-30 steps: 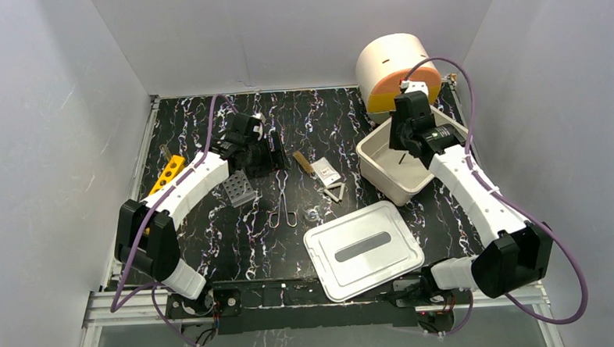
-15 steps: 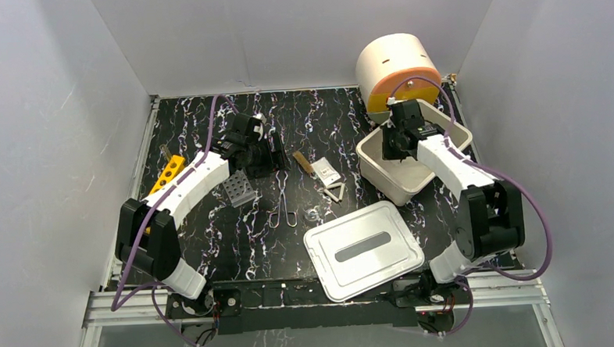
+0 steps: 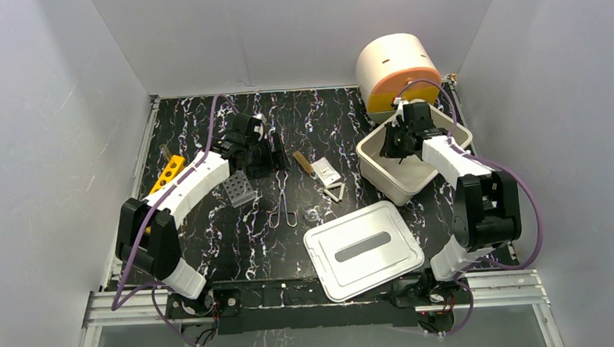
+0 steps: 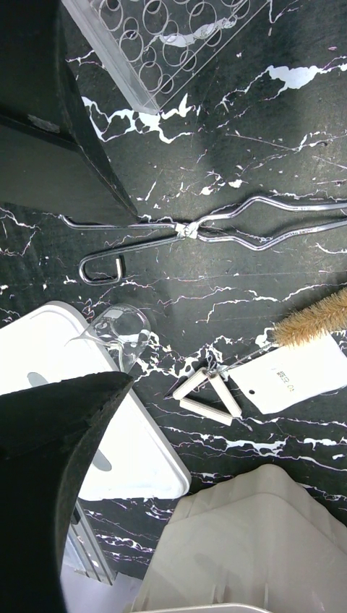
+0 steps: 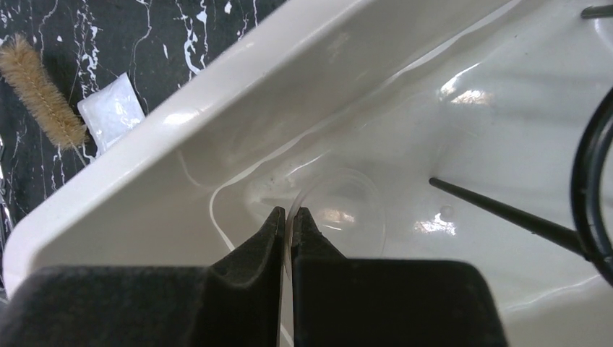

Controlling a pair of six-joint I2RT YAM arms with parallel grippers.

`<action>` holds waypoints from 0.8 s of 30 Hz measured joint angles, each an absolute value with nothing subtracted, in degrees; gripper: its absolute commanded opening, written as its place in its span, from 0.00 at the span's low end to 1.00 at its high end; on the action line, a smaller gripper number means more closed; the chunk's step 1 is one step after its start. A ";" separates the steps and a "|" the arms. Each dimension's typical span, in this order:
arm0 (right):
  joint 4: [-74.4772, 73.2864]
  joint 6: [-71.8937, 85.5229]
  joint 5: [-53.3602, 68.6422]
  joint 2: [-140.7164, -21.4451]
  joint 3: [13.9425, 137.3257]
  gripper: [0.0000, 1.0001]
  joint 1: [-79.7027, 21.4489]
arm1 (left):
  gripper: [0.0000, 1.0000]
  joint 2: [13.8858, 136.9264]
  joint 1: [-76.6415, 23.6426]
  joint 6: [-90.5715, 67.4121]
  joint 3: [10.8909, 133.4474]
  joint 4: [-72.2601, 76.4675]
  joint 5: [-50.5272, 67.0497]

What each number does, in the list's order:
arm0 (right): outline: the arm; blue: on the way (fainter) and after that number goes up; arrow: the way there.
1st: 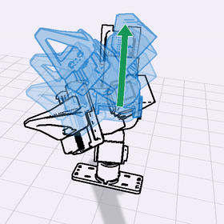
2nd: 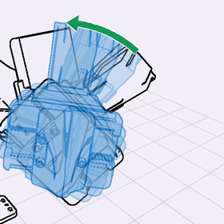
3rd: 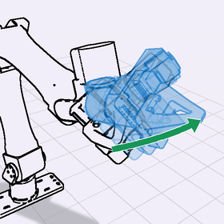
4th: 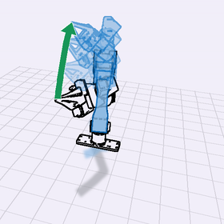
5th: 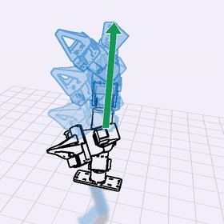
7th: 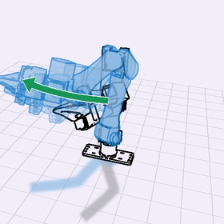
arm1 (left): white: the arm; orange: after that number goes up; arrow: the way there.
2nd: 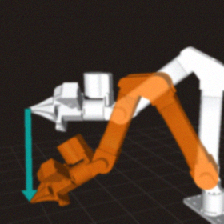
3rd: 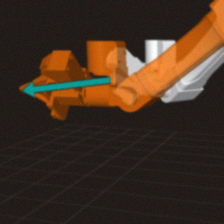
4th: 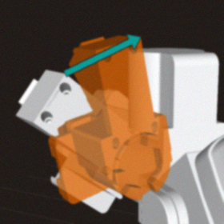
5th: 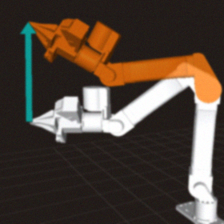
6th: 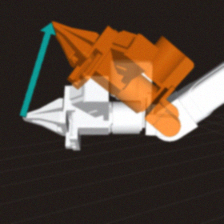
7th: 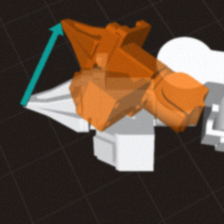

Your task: Organize the chemistry lab equipment

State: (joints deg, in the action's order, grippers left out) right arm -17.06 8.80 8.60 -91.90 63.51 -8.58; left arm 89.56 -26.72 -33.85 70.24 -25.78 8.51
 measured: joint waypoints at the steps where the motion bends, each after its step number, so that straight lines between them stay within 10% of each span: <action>1: -16.56 8.80 8.80 -91.98 63.09 0.12 -8.51 | 0.73 89.60 -26.72 -33.85 70.24 -25.78 8.51; 24: -19.97 11.84 2.37 -85.19 65.63 0.56 -8.32 | 0.74 90.41 -26.72 -33.61 71.20 -26.09 7.86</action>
State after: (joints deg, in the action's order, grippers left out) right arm -19.97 11.84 2.37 -85.19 65.63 -8.32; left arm 90.41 -26.72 -33.61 71.20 -26.09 7.86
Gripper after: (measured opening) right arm 0.543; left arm 0.744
